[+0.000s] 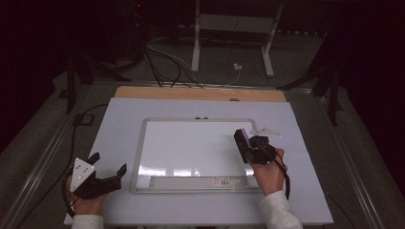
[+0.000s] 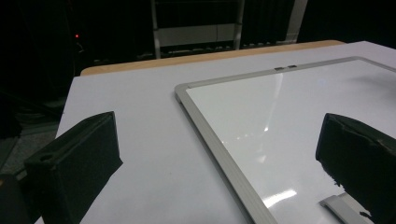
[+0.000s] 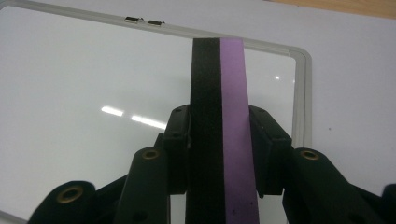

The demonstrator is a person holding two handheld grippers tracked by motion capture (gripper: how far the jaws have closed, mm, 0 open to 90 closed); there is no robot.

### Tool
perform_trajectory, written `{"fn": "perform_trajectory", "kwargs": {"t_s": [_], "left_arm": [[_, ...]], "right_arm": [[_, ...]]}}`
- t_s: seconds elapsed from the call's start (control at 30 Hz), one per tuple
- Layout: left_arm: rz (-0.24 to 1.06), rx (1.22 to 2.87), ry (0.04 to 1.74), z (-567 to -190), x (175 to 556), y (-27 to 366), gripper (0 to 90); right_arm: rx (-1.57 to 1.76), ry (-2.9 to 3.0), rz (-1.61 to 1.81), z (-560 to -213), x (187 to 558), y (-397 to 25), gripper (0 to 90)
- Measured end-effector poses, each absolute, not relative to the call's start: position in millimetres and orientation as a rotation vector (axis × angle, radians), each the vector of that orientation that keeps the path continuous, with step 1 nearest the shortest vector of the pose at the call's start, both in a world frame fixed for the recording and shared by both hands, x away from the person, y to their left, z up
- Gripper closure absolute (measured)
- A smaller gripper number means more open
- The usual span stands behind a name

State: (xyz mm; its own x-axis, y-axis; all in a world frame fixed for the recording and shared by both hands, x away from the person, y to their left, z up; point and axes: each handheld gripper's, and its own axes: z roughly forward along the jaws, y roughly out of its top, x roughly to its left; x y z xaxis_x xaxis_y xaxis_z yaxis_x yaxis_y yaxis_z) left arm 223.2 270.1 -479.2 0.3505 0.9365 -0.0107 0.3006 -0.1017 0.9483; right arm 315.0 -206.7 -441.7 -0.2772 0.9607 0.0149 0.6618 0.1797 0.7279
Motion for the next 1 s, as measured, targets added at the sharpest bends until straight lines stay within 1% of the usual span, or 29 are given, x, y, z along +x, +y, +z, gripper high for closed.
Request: {"fn": "perform_trajectory", "kwargs": {"t_s": [0.53,1.0], "left_arm": [[0.803,1.621,1.133,-479.4,222.9,269.8,0.7],[0.801,1.627,1.132,-480.0,222.7,269.4,0.7]], "right_arm": [[1.631,1.981,0.817,-455.9,299.8,-217.3,63.5],[1.721,1.949,0.737,-475.3,289.4,-228.0,63.3]]}}
